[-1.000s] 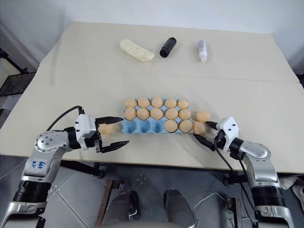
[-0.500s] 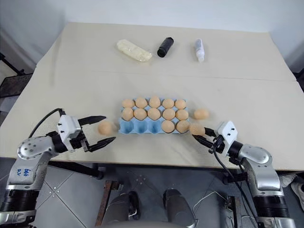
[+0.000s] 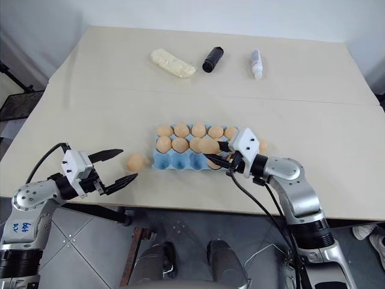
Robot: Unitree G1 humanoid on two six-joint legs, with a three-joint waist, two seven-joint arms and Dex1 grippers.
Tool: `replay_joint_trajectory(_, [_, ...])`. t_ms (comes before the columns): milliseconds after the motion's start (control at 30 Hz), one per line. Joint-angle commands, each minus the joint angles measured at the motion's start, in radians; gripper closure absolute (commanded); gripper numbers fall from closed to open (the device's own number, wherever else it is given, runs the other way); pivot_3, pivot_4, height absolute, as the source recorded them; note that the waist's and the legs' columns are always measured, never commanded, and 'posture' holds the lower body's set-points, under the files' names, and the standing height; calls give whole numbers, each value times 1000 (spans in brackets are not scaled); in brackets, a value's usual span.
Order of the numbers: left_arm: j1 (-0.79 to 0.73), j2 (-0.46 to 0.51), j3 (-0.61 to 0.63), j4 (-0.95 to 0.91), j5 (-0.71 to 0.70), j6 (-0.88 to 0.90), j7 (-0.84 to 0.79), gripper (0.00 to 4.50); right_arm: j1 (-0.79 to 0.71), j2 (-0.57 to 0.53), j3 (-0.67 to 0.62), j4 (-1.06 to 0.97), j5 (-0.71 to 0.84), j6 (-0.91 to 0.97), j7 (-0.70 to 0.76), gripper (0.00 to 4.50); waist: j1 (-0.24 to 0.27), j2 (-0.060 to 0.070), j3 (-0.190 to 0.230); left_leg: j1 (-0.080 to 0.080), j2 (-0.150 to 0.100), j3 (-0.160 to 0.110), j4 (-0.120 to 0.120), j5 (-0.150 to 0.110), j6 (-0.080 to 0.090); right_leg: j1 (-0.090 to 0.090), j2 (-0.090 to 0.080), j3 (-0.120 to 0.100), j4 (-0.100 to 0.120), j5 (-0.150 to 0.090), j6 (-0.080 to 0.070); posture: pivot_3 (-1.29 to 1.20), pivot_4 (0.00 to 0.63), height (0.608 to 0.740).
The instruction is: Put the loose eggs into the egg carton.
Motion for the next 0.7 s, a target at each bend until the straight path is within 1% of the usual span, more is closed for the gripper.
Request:
replay_joint_trajectory(33, [18,-3,18,-60,-23,1,15,0,-17,31,24,11,-17,-39,1,2306,-1,0,0,0,0,0,0,0,0,0,0,0,0,0,0,0,150,740])
replay_joint_trajectory(167, [23,-3,12,-77,-28,9,20,0,1,34,15,-39,11,-25,21,897,-3,0,0,0,1,1,0,0,0,0,1,0,0,0,0,0,150,740])
replay_joint_trajectory(233, [18,-2,9,-80,-32,13,17,0,20,16,-10,-72,27,-22,31,201,-2,0,0,0,1,1,0,0,0,0,1,0,1,0,0,0,150,740])
replay_joint_trajectory(267, [13,-2,4,-81,-32,15,17,0,32,3,-31,-87,35,-16,29,15,-2,0,0,0,1,0,0,0,0,0,1,0,1,0,0,0,150,740])
replay_joint_trajectory(367, [-14,-7,-21,-86,-34,22,9,0,91,-48,-116,-114,54,-33,23,15,5,0,0,0,0,0,0,-1,-1,0,0,0,0,0,0,0,150,740])
replay_joint_trajectory(500, [-60,-15,-66,-82,-33,28,-10,0,217,-106,-258,-118,63,-89,10,15,13,0,0,0,-1,0,0,-2,0,1,-1,0,-1,0,0,0,150,740])
replay_joint_trajectory(600, [-96,-28,-104,-70,-30,32,-22,0,322,-121,-360,-90,56,-150,-14,15,16,0,0,0,0,0,0,-1,1,2,0,0,-2,0,0,0,150,740])
replay_joint_trajectory(700, [-130,-46,-147,-54,-36,44,-48,0,408,-111,-449,-29,44,-221,-47,15,10,0,0,1,0,0,0,-1,0,2,2,1,-1,0,0,0,150,740])
